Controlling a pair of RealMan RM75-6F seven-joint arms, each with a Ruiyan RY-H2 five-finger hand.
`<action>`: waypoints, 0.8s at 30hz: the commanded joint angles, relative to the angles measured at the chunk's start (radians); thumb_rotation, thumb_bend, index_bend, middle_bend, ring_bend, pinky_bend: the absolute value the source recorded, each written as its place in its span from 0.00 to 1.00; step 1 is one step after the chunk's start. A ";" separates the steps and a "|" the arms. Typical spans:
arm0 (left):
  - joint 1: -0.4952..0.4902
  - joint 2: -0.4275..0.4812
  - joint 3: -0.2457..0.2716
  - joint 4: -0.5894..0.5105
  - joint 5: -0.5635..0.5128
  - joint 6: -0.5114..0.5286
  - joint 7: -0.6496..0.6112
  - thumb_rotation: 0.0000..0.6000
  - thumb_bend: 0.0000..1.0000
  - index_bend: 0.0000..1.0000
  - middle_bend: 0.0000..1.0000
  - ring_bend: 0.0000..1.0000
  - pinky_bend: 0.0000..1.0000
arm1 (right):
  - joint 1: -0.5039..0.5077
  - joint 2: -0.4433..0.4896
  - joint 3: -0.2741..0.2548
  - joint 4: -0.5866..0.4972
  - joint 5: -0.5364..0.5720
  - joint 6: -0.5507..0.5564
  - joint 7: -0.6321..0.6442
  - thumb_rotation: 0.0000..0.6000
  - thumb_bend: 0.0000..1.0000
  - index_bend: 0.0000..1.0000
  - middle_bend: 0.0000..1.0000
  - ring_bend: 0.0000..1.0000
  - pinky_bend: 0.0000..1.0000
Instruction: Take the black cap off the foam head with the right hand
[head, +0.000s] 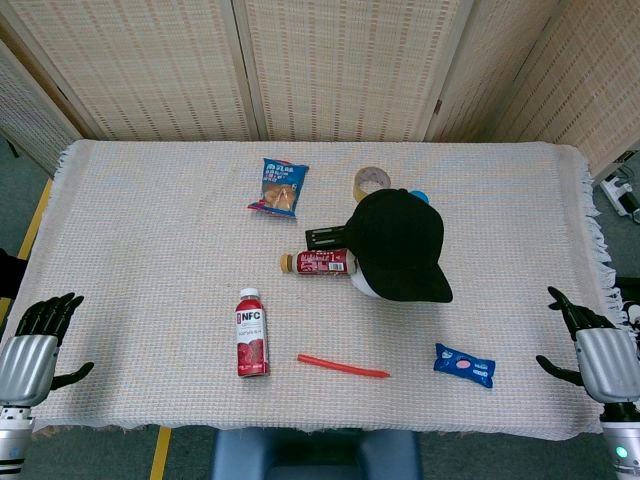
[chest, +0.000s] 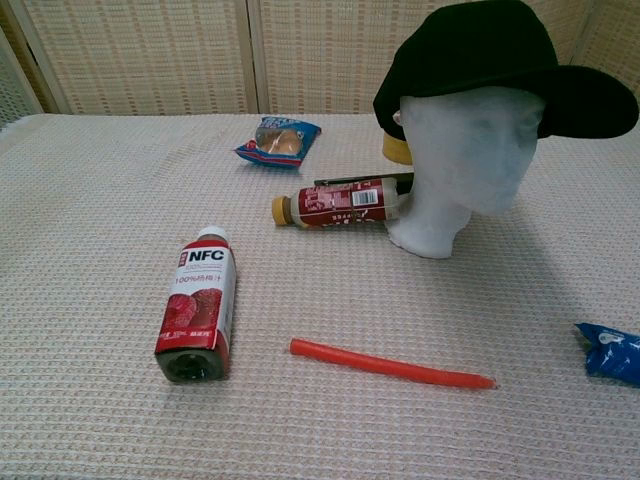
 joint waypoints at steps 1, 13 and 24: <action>-0.001 -0.002 0.000 0.003 0.002 0.001 0.000 1.00 0.01 0.14 0.14 0.13 0.15 | 0.002 -0.002 -0.001 0.002 0.002 -0.008 0.001 1.00 0.05 0.10 0.29 0.29 0.41; 0.003 0.004 0.004 0.000 0.010 0.011 -0.003 1.00 0.01 0.14 0.14 0.13 0.15 | 0.008 -0.012 -0.005 0.017 -0.022 -0.004 0.022 1.00 0.05 0.13 0.30 0.31 0.42; -0.001 0.008 0.002 -0.007 0.018 0.013 -0.009 1.00 0.01 0.15 0.14 0.13 0.15 | 0.042 -0.027 0.020 0.033 -0.079 0.022 0.053 1.00 0.05 0.20 0.34 0.56 0.72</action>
